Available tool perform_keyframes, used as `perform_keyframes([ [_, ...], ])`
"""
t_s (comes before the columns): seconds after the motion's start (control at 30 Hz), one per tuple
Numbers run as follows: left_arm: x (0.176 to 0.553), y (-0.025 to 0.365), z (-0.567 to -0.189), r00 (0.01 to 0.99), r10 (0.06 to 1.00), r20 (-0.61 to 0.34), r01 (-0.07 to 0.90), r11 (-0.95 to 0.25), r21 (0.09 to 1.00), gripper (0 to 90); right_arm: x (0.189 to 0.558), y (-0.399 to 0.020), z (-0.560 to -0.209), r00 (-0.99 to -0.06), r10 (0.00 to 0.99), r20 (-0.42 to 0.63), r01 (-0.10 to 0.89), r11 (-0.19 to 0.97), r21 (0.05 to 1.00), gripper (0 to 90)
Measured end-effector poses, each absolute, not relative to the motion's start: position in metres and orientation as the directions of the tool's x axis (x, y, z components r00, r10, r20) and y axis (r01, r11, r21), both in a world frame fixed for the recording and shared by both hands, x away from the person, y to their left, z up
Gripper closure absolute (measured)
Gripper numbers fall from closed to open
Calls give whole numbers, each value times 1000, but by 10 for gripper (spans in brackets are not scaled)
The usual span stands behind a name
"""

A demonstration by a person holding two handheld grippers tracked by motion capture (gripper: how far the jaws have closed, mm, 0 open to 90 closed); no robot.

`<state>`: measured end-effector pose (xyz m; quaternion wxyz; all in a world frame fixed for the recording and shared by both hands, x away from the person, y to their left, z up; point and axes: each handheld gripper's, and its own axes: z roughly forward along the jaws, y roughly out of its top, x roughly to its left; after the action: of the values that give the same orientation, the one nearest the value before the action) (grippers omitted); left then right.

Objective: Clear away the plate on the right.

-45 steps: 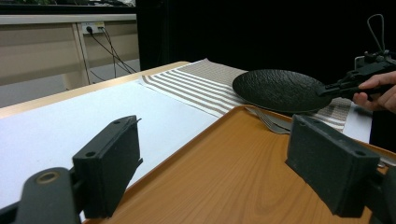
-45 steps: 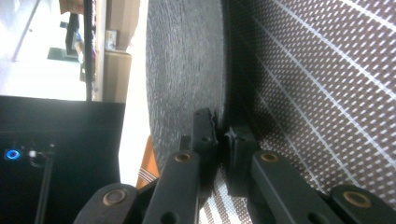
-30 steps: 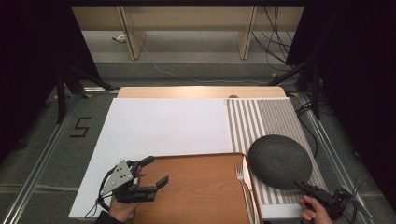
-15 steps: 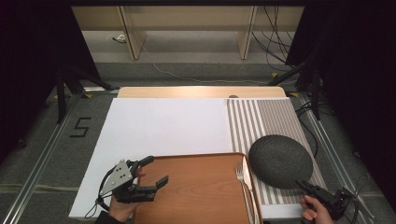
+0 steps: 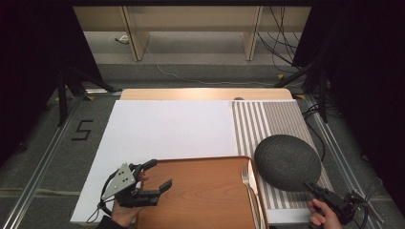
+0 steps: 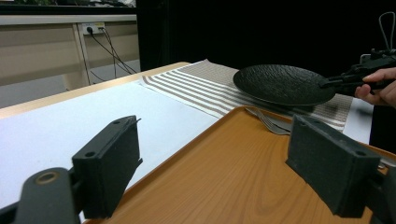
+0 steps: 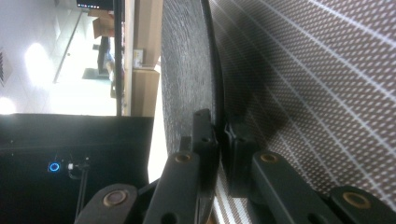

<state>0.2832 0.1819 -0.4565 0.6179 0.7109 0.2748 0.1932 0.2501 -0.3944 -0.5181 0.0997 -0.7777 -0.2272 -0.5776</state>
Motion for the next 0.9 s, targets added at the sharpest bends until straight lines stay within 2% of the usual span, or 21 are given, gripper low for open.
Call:
perform_keyframes([
  [0.37,283,182,-456,773,632,-66,152,-83,985,170,252,-384,-515,199,205,958,509,-857,78,856],
  [0.6,283,182,-456,773,631,-65,151,-83,985,169,255,-376,-510,157,238,958,542,-832,118,855],
  [0.9,283,183,-456,772,632,-67,152,-82,985,169,258,-363,-508,122,221,968,591,-800,109,855],
])
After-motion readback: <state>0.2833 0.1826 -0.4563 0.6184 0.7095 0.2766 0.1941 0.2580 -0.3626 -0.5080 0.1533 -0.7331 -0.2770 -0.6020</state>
